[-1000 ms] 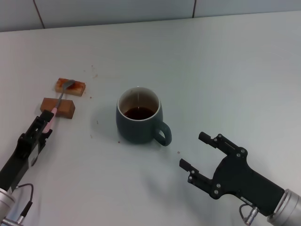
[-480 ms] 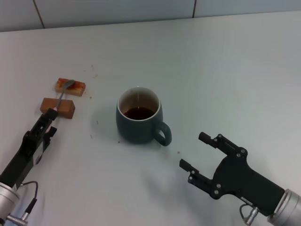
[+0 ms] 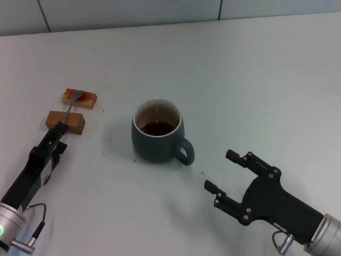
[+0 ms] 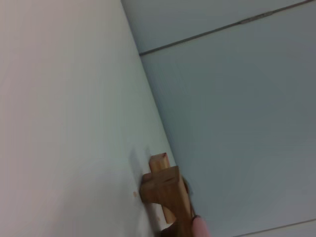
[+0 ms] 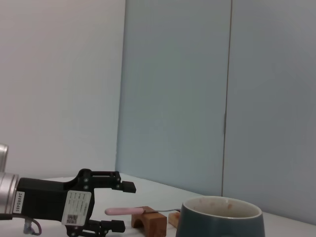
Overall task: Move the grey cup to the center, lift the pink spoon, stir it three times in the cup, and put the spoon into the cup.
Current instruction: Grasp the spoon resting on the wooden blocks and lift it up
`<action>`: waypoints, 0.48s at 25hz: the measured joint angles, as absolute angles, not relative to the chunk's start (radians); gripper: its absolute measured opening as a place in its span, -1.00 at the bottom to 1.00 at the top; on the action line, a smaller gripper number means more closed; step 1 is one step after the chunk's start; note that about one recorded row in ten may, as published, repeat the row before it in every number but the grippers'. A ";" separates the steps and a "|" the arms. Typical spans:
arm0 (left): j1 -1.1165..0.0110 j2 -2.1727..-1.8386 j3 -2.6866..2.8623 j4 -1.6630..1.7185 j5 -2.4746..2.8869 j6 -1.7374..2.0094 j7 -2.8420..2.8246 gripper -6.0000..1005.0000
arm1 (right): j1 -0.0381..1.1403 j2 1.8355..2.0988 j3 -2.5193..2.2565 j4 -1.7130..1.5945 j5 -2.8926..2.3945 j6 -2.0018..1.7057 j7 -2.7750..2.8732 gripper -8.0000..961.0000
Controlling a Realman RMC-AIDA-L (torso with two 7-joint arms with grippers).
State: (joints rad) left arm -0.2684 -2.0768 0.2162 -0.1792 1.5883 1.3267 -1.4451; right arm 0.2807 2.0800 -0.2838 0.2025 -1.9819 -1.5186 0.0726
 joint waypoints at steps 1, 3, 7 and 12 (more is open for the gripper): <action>-0.270 -2.077 0.215 -0.180 1.588 1.325 -1.448 0.54 | 0.281 2.080 -0.284 0.202 -1.982 -1.519 0.073 0.52; -0.272 -2.077 0.212 -0.180 1.588 1.324 -1.453 0.54 | 0.282 2.080 -0.284 0.202 -1.982 -1.517 0.073 0.52; -0.275 -2.077 0.202 -0.181 1.588 1.321 -1.455 0.54 | 0.286 2.080 -0.284 0.202 -1.982 -1.509 0.074 0.52; -0.279 -2.077 0.192 -0.181 1.588 1.319 -1.463 0.54 | 0.289 2.080 -0.283 0.202 -1.981 -1.508 0.075 0.52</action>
